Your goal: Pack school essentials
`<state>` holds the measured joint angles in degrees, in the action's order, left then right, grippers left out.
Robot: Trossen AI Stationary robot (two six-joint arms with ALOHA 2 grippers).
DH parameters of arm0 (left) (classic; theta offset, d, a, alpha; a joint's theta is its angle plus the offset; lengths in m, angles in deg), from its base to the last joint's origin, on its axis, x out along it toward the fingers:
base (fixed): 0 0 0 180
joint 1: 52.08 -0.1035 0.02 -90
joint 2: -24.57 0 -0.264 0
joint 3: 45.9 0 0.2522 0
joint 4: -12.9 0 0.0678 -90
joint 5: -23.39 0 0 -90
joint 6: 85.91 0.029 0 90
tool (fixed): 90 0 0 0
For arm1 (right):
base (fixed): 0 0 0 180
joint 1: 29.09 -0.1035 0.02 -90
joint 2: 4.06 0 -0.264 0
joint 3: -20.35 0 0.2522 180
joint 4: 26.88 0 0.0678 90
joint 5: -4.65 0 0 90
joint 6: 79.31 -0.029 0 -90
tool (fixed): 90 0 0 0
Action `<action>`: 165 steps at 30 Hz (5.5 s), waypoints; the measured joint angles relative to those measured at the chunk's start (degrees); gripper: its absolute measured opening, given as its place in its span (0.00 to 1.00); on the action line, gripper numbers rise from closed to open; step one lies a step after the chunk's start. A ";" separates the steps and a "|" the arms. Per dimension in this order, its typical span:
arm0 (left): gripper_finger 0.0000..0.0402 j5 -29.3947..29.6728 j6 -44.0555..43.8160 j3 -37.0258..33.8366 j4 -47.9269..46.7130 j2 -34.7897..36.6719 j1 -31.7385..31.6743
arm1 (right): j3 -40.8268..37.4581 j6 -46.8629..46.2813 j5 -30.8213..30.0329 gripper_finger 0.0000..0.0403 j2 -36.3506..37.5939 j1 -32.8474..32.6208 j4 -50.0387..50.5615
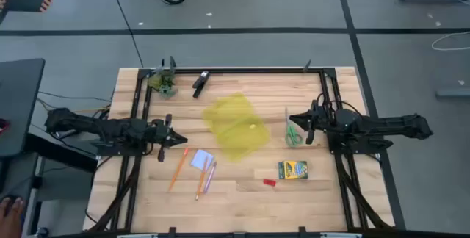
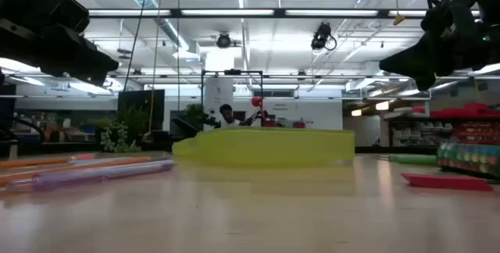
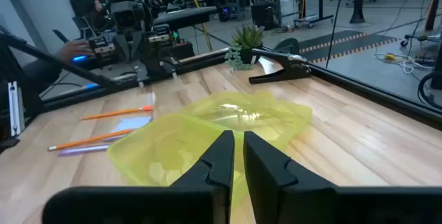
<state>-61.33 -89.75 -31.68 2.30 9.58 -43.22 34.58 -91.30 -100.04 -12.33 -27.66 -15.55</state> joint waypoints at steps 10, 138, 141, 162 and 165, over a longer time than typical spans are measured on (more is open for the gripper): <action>0.07 0.00 0.02 0.00 0.00 0.00 -0.02 | 0.00 0.00 0.00 0.10 -0.02 0.00 0.02; 0.06 6.16 10.47 0.00 14.47 -0.02 1.60 | -0.04 -16.17 -3.63 0.10 -4.53 -0.07 -3.55; 0.06 6.25 8.82 0.00 14.47 -0.02 1.60 | -0.04 -16.25 -4.73 0.10 -6.54 -0.07 -4.27; 0.04 8.00 15.05 0.00 14.08 -0.02 -0.06 | 0.08 -6.71 -1.03 0.10 -16.63 -0.07 -12.35; 0.03 8.00 16.33 0.00 14.10 -0.02 -0.06 | 1.59 -8.93 -0.24 0.10 -18.38 -0.11 -9.94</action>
<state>-53.34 -73.42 -31.67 16.40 9.56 -43.28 36.18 -100.23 -100.29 -30.72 -27.77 -25.49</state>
